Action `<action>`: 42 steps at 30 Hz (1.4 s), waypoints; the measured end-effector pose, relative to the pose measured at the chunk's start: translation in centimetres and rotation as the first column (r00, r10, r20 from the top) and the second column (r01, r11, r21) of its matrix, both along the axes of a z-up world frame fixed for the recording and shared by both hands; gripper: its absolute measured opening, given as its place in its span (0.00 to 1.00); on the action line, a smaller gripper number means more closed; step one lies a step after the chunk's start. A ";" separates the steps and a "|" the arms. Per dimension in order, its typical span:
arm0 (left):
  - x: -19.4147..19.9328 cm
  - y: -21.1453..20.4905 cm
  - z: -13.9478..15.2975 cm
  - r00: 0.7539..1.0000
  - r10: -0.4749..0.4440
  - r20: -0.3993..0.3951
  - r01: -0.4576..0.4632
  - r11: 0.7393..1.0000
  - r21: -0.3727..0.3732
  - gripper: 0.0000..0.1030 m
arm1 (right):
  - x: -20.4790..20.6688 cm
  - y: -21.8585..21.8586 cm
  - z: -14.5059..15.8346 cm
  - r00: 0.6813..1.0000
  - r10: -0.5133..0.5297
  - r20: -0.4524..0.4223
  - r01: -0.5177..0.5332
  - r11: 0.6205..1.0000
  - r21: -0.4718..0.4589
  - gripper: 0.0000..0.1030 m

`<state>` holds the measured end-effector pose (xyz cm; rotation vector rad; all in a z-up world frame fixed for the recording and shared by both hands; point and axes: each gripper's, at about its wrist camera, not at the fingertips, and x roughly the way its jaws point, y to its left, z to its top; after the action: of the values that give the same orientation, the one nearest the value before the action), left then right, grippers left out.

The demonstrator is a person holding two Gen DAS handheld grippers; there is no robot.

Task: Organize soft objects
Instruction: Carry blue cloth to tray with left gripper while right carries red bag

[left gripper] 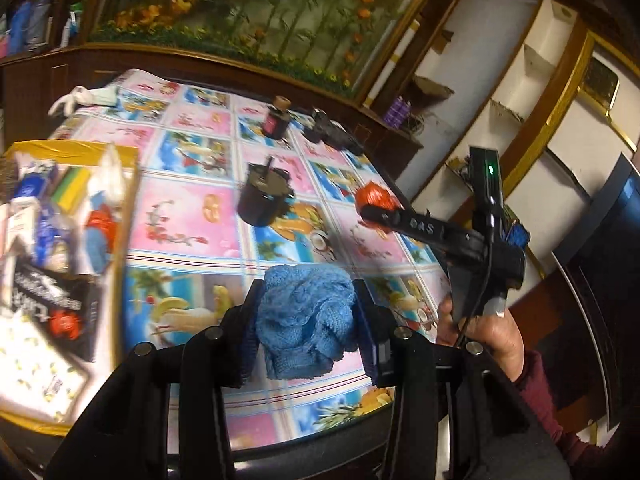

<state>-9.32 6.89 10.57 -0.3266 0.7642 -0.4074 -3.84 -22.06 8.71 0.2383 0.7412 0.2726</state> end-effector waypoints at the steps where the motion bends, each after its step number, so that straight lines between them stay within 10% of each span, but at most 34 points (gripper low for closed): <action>1: -0.2 0.7 0.2 1.000 0.021 0.007 -0.021 1.000 -0.005 0.38 | -0.5 0.4 0.2 1.000 0.011 0.005 -0.011 1.000 -0.001 0.44; 42: -4.1 17.9 -3.8 0.937 0.349 -0.017 -0.349 0.931 -0.107 0.38 | -5.7 21.4 1.6 0.930 0.368 -0.004 -0.366 0.923 -0.119 0.45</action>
<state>-13.39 24.83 6.82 -0.5543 0.6663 -0.1121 -9.58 -0.66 10.34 -0.0187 0.7792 0.5856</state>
